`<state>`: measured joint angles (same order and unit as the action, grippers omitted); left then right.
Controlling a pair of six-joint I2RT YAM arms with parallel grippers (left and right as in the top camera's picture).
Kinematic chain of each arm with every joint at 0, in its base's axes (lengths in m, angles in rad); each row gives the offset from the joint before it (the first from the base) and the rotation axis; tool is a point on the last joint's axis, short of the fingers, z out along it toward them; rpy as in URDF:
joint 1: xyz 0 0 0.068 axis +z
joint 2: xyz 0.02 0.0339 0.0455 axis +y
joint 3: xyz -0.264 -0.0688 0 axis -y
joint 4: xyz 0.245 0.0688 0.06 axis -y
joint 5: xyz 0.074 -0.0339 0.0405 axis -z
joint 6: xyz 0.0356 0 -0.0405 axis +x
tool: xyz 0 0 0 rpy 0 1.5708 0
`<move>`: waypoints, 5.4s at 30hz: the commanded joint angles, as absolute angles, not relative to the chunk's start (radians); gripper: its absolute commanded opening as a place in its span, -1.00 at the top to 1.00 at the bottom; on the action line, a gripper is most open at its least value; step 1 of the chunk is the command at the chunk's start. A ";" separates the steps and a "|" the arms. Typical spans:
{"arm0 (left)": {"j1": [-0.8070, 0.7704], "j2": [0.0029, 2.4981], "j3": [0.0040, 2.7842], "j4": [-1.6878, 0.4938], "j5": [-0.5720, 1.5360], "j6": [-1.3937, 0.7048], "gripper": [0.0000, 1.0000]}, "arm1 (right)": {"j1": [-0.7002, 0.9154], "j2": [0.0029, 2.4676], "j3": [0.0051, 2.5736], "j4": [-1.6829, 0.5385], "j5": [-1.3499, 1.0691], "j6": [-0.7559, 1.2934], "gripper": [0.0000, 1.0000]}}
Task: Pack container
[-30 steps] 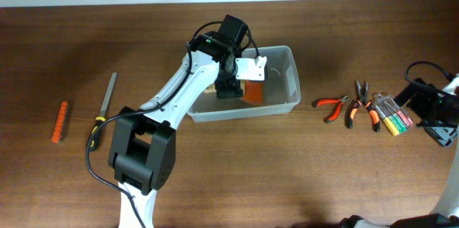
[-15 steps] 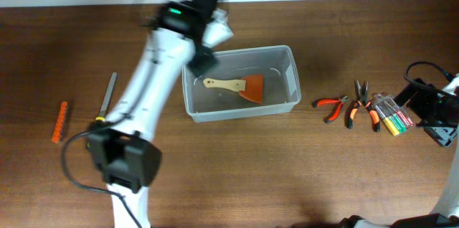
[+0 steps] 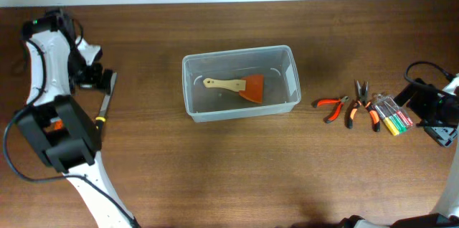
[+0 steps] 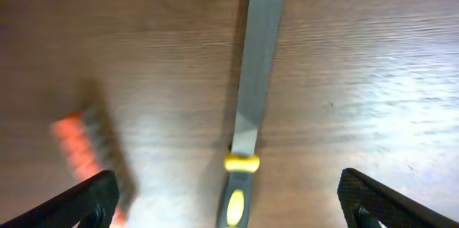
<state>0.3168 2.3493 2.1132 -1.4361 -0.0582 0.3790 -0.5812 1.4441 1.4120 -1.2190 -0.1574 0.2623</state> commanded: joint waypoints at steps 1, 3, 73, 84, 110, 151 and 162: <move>0.325 2.404 2.108 -1.443 0.001 0.368 -0.99 | -0.584 1.449 1.430 -1.215 -0.145 0.271 -0.97; 0.329 2.428 2.108 -1.478 0.001 0.386 -0.99 | -0.584 1.449 1.430 -1.215 -0.145 0.271 -0.97; 0.402 1.986 1.257 -0.712 -0.004 0.562 -0.37 | -0.584 1.449 1.430 -1.201 -0.146 0.271 -0.97; 0.402 1.986 1.256 -0.778 -0.003 0.562 0.17 | -0.584 1.449 1.430 -1.201 -0.146 0.271 -0.97; 0.079 1.873 2.173 -1.193 0.087 0.665 0.97 | -0.584 1.449 1.430 -1.201 -0.150 0.271 -0.97; -0.070 2.172 2.118 -1.394 0.019 -0.459 -0.25 | -0.584 1.449 1.430 -1.201 -0.149 0.271 -0.97; -0.076 2.204 1.787 -1.257 -0.004 -0.868 -0.96 | -0.584 1.449 1.430 -1.216 -0.149 0.271 -0.97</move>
